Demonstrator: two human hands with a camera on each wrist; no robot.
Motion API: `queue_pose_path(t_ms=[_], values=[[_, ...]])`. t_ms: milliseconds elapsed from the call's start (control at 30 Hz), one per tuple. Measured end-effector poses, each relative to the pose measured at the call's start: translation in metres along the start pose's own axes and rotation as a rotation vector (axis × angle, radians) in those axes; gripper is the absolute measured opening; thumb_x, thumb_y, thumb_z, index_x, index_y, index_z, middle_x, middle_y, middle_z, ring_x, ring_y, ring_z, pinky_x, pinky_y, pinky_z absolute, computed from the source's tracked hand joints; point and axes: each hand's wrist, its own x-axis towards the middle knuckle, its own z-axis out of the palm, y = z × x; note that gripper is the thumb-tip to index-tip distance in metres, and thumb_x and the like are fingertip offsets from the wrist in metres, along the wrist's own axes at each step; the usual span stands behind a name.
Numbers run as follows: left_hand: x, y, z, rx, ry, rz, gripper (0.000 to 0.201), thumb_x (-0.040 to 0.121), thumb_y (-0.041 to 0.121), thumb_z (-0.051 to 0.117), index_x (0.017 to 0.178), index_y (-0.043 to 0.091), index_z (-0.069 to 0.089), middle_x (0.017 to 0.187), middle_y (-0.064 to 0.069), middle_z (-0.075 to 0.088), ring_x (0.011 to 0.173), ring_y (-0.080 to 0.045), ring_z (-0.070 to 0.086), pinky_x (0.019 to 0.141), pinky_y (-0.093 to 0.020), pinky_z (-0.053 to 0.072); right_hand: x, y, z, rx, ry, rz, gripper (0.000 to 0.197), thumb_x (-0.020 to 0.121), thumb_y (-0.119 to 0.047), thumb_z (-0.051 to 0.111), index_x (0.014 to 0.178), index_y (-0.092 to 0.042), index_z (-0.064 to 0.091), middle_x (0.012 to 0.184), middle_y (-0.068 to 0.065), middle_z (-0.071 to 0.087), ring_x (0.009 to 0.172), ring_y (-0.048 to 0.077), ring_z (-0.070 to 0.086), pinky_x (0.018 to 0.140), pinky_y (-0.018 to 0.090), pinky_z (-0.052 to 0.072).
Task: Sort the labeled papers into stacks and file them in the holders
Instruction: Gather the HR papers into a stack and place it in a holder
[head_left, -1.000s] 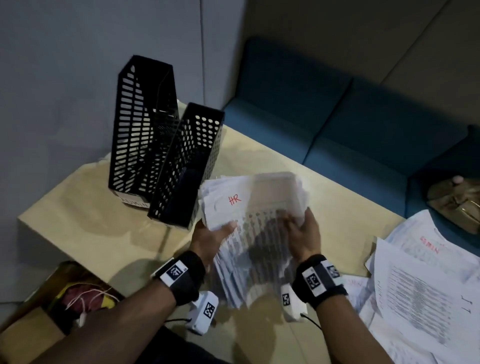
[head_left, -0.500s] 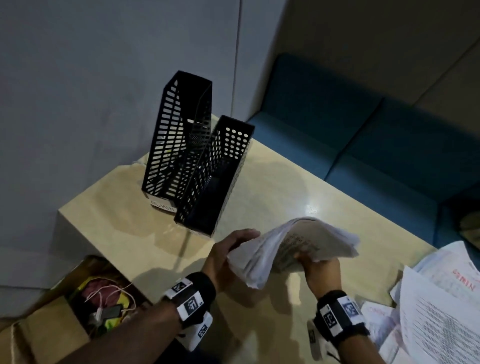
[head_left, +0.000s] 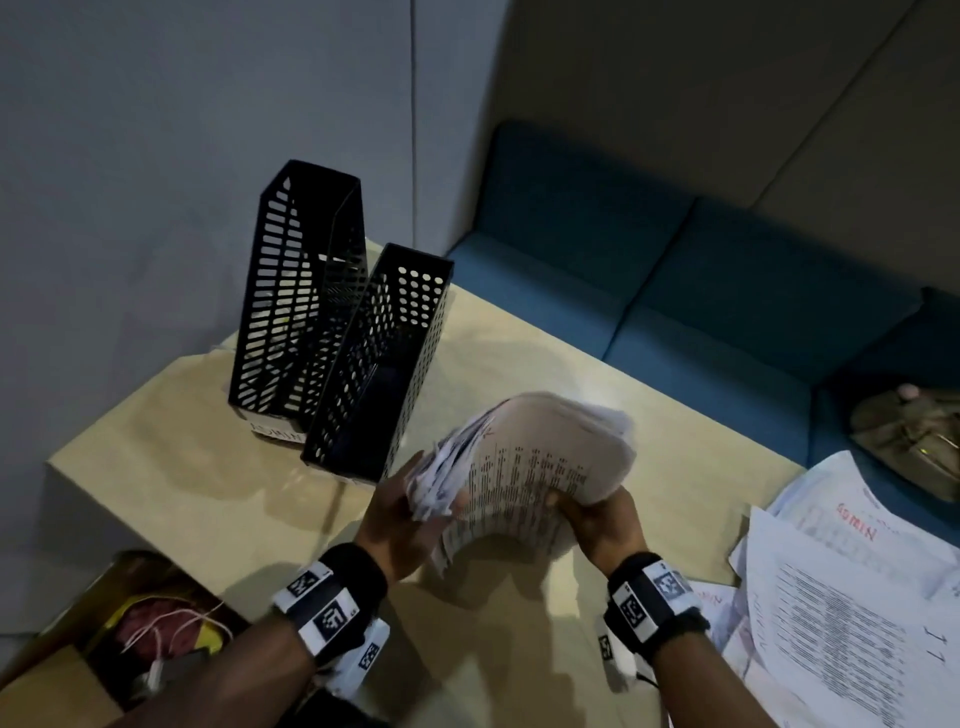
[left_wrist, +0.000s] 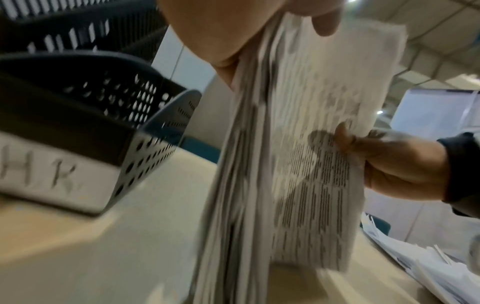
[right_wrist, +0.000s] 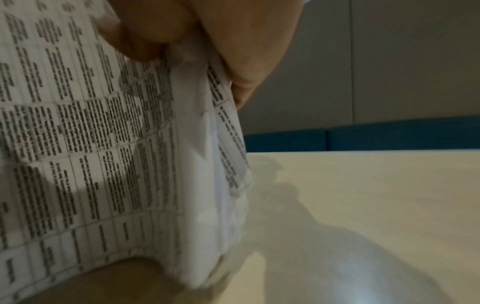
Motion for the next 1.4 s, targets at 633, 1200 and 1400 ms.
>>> queue_pose_path(t_ms=[633, 1200, 1400], values=[[0.015, 0.000, -0.014, 0.337, -0.019, 0.497, 0.055, 0.086, 0.016, 0.059, 0.135, 0.012, 0.035, 0.122, 0.007, 0.060, 0.110, 0.008, 0.058, 0.086, -0.017, 0.052, -0.017, -0.032, -0.021, -0.112, 0.325, -0.576, 0.085, 0.069, -0.041, 0.079, 0.135, -0.036, 0.026, 0.124, -0.039, 0.039, 0.106, -0.015, 0.049, 0.086, 0.007, 0.045], [0.042, 0.065, -0.082, 0.140, 0.682, 0.132, 0.018, 0.092, -0.003, 0.056, 0.089, -0.020, 0.059, 0.081, -0.036, 0.063, 0.068, -0.024, 0.057, 0.063, -0.027, 0.043, 0.027, -0.084, 0.037, -0.309, 0.050, -0.213, 0.072, 0.081, -0.021, 0.074, 0.140, -0.015, 0.033, 0.118, -0.008, 0.053, 0.098, 0.005, 0.053, 0.074, 0.004, 0.044], [0.061, 0.082, -0.130, 0.243, 0.868, 0.149, 0.026, 0.091, -0.006, 0.048, 0.111, -0.006, 0.064, 0.088, -0.002, 0.061, 0.069, 0.016, 0.052, 0.066, 0.009, 0.029, 0.049, -0.098, 0.105, -0.445, -0.156, -0.323, 0.076, 0.088, -0.024, 0.066, 0.150, -0.024, 0.024, 0.147, 0.002, 0.043, 0.131, 0.017, 0.045, 0.108, 0.034, 0.038]])
